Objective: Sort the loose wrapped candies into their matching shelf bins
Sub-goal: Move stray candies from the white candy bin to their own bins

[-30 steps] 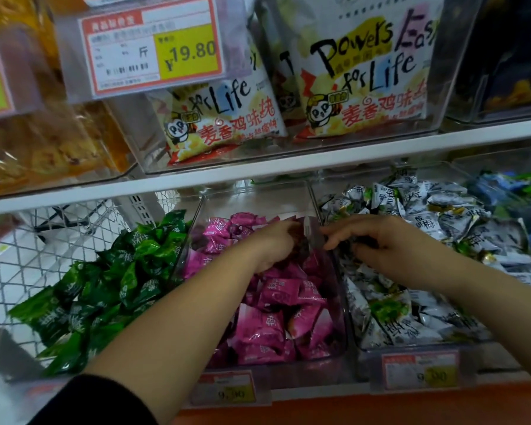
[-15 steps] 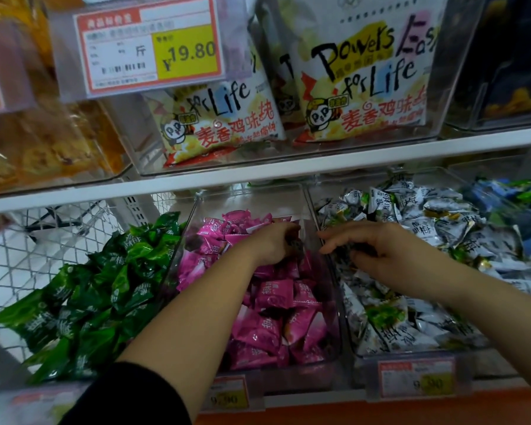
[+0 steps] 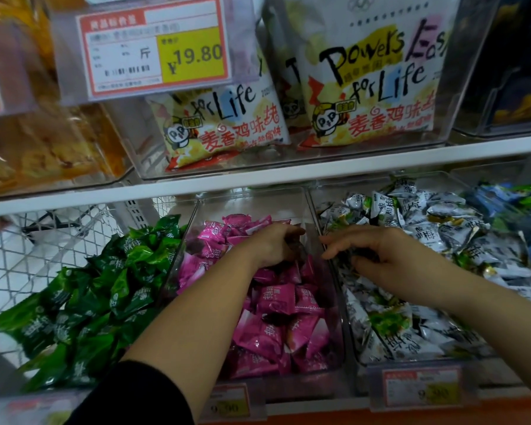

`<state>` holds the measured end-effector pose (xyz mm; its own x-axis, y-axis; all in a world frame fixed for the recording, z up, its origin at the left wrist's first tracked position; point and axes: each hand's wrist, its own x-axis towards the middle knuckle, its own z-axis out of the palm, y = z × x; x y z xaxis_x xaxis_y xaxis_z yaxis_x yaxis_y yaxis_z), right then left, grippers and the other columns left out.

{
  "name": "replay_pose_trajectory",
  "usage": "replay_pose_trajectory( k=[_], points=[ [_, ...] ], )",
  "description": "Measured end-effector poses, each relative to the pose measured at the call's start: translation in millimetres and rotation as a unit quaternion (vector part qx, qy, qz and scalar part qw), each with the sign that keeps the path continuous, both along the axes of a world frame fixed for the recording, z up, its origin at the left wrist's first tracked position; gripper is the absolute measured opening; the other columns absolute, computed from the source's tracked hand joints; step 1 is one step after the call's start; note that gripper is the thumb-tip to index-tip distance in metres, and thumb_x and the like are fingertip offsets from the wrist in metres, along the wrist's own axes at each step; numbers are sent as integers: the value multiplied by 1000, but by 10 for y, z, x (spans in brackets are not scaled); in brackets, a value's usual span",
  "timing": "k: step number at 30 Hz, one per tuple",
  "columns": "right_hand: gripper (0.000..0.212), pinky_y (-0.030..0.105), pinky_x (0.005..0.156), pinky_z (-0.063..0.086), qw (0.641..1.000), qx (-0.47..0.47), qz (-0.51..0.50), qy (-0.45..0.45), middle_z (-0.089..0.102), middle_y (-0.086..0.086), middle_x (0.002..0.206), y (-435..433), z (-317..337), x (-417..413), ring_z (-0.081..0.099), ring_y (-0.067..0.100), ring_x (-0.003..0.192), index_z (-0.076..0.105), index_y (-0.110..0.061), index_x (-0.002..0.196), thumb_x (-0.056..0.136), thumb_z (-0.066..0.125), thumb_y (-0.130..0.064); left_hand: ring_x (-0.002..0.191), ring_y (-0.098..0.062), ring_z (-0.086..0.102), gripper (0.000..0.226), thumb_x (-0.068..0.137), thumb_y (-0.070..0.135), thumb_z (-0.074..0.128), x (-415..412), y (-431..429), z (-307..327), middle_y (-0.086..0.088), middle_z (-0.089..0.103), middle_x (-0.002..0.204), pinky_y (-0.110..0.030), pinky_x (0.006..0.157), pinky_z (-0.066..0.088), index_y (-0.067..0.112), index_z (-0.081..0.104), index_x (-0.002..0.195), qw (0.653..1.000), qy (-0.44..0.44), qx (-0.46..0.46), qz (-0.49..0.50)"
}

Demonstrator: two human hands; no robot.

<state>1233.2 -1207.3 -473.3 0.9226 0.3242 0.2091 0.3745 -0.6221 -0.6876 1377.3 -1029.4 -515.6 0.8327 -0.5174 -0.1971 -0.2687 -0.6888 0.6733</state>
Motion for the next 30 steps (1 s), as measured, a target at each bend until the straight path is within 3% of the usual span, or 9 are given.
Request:
replay_pose_trajectory(
  k=[5, 9, 11, 15, 17, 19, 22, 25, 30],
  points=[
    [49, 11, 48, 35, 1000, -1, 5, 7, 52, -15, 128, 5, 27, -34, 56, -11, 64, 67, -30, 100, 88, 46, 13, 120, -23, 51, 48, 92, -1, 53, -33, -39, -15, -13, 52, 135, -24, 95, 41, 4, 45, 138, 999, -35, 29, -8],
    [49, 12, 47, 33, 1000, -3, 4, 7, 52, -16, 128, 2, 27, -31, 53, -5, 54, 66, -31, 100, 89, 45, 12, 114, -23, 51, 40, 91, -1, 54, -57, -24, 3, -14, 52, 132, -5, 73, 41, 3, 51, 131, 997, -68, 45, -5],
    [48, 11, 47, 34, 1000, -6, 3, 7, 52, -17, 129, 11, 30, -35, 51, -4, 50, 66, -31, 100, 89, 46, 11, 116, -22, 49, 42, 92, 1, 55, -84, -12, 30, -15, 48, 137, -4, 75, 42, 3, 48, 133, 996, -83, 39, -21],
    [47, 0, 62, 38, 1000, -21, -3, -3, 49, -18, 130, 17, 66, -58, 49, -26, 78, 67, -29, 104, 89, 46, 10, 112, -12, 49, 42, 92, 15, 60, -152, 46, 179, -6, 53, 134, -13, 82, 35, 14, 50, 133, 995, -97, 7, 8],
    [48, -2, 63, 37, 999, -38, -7, -16, 49, -20, 127, 28, 74, -82, 54, -19, 79, 67, -31, 107, 89, 47, 9, 116, -13, 50, 36, 92, 18, 60, -220, 70, 294, -3, 54, 133, -20, 89, 37, 17, 53, 128, 995, -96, -15, 23],
    [45, 7, 49, 37, 998, -37, -26, -39, 55, -17, 125, 27, 85, -129, 50, 2, 49, 68, -29, 110, 90, 48, 6, 121, -15, 50, 32, 93, 21, 59, -317, 89, 425, -1, 55, 130, -23, 92, 38, 20, 56, 125, 992, -111, -53, 43],
    [36, 14, 39, 33, 993, 15, -93, -73, 63, -11, 110, -26, 152, -243, 40, 10, 36, 68, -29, 103, 91, 49, 1, 106, -11, 56, 21, 92, 25, 60, -559, 61, 629, 4, 58, 117, -19, 78, 38, 27, 57, 113, 971, -184, -120, 91],
    [32, 12, 36, 31, 980, 46, -164, -101, 67, -4, 91, -138, 176, -361, 45, 5, 34, 67, -26, 94, 90, 51, 1, 94, -8, 57, 19, 91, 27, 61, -837, -103, 772, 9, 58, 106, -19, 74, 39, 26, 58, 110, 963, -208, -156, 64],
    [28, 11, 48, 42, 963, 35, -242, -117, 61, -7, 89, -412, 69, -516, 54, 4, 53, 62, -29, 87, 89, 55, -2, 70, 3, 46, 12, 91, 22, 62, -1051, -539, 757, 15, 48, 81, -5, 55, 34, 21, 52, 97, 966, -236, -101, -23]
  ],
)
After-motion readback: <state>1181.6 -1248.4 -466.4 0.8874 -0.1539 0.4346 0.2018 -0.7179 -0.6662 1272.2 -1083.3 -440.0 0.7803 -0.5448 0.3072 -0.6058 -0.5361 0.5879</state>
